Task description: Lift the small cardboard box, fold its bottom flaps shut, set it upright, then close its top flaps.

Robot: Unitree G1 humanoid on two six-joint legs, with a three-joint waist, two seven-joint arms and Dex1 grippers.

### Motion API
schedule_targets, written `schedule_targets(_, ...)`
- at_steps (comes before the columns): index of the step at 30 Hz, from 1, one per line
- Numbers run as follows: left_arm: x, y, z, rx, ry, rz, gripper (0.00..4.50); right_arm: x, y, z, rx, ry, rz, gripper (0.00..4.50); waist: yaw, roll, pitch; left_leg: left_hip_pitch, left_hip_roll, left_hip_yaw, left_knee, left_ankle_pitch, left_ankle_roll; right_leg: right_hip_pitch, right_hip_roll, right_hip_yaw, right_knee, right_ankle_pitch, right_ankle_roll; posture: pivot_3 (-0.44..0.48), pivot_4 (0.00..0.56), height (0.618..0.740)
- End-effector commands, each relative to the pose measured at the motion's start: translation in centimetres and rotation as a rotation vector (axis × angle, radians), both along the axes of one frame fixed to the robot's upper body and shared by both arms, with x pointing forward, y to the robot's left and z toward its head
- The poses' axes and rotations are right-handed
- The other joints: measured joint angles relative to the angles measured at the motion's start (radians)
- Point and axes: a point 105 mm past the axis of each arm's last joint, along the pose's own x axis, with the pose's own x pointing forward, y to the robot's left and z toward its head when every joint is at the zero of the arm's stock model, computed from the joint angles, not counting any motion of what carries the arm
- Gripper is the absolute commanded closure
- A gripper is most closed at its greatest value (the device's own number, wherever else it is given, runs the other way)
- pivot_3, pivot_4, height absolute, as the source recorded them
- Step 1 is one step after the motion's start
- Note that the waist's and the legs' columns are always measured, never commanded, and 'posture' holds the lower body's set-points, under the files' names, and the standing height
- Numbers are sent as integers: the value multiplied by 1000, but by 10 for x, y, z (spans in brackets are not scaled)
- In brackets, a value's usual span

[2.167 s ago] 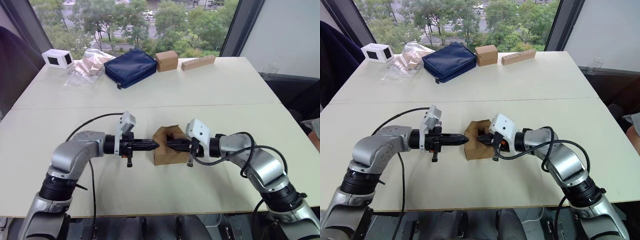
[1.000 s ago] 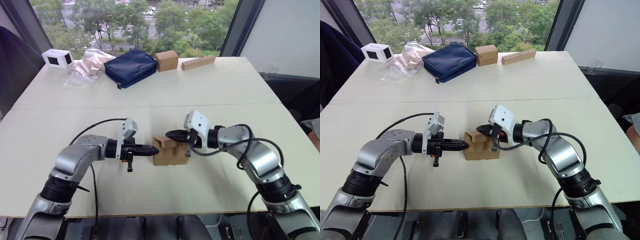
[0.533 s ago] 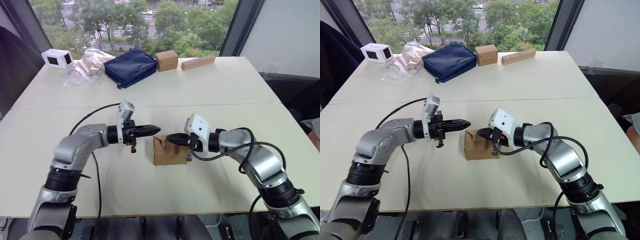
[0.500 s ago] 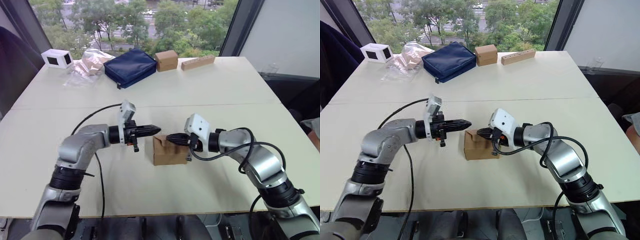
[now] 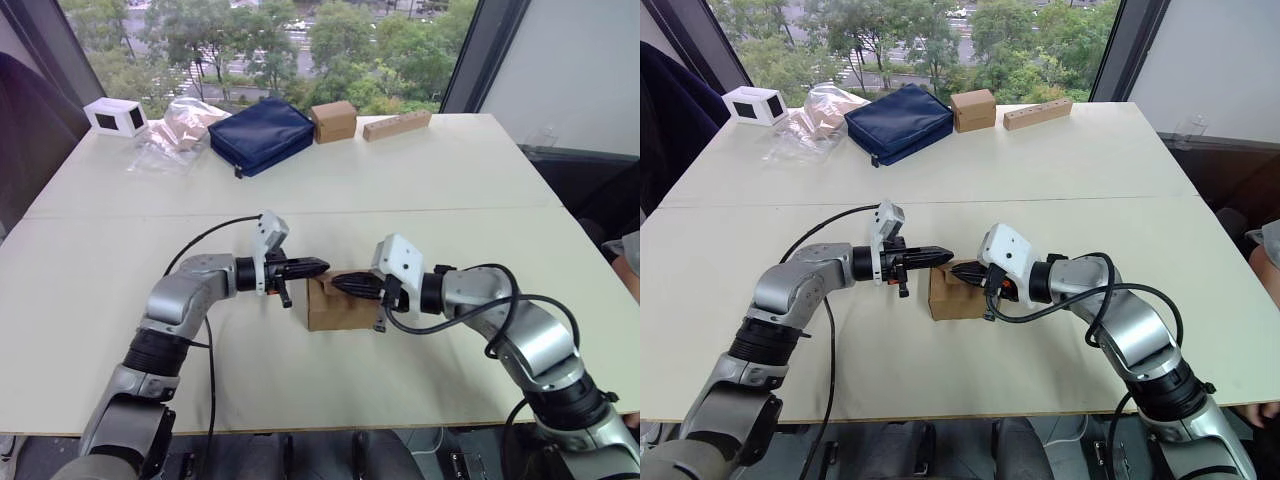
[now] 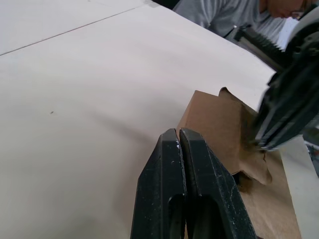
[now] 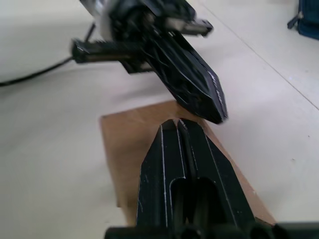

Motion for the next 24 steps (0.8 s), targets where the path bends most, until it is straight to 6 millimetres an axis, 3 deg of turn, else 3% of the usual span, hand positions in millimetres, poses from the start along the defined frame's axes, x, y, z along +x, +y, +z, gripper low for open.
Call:
schedule_targets(1, -1, -2, 10, -18, -19, -6, 4451, -7, 1, 4, -14, -29, 19, 4500, -1, 0, 0, 0, 0, 0, 0, 0, 0, 0, 0, 0, 0, 0, 0, 0, 150, 740)
schedule_targets(24, -5, -2, 15, -20, 0, -21, 4451, 11, -5, -18, -132, -82, -46, 4500, -1, 0, 0, 0, 0, 0, 0, 0, 0, 0, 0, 0, 0, 0, 0, 0, 150, 740)
